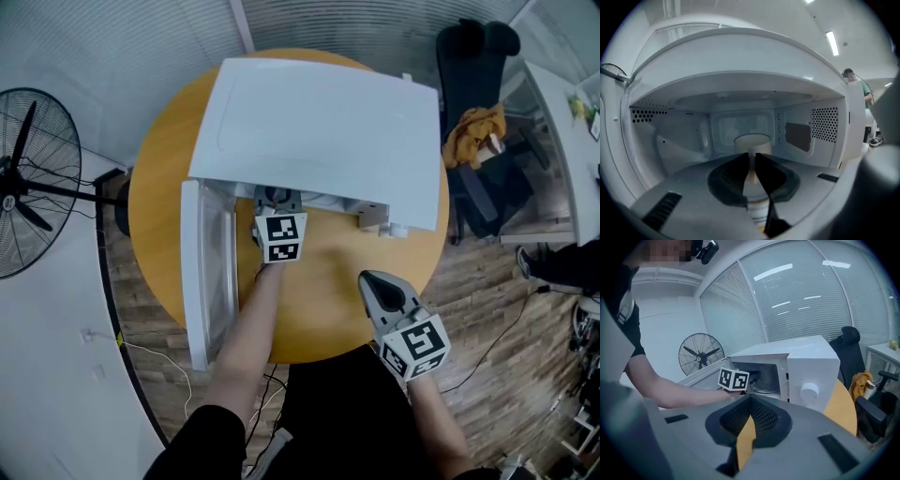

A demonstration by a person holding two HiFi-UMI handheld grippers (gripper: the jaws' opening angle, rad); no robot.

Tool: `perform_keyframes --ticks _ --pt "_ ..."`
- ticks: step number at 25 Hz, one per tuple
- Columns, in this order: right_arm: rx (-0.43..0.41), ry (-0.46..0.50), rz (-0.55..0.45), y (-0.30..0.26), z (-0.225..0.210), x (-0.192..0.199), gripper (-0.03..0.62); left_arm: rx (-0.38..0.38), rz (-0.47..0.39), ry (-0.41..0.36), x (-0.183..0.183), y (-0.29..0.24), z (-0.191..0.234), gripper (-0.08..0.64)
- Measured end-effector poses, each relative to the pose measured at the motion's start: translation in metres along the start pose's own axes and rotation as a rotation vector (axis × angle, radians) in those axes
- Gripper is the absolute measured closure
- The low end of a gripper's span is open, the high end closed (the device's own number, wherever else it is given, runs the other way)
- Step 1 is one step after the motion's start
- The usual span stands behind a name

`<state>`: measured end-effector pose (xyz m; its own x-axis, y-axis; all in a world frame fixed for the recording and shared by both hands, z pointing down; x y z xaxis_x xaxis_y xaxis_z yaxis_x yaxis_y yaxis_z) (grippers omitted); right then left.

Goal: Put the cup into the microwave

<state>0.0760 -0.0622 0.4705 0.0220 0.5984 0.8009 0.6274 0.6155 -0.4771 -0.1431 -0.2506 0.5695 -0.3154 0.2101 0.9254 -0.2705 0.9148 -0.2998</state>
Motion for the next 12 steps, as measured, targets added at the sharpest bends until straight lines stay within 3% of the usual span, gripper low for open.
perform_keyframes --ticks 12 --pt "0.009 0.007 -0.009 0.008 0.0 -0.001 0.583 -0.009 0.001 -0.002 0.002 0.011 -0.005 0.494"
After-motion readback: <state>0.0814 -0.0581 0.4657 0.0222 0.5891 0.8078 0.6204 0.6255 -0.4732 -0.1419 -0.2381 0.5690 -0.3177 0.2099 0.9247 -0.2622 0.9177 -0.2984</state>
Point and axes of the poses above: the fingertips, and each gripper's own axes: y backward along the fingers, z to its left, x out of its underside, the point moved 10 cm from there along y, backward along the fingers, and after that the axes turned 6 degrees about -y, right-handed, at the moved point
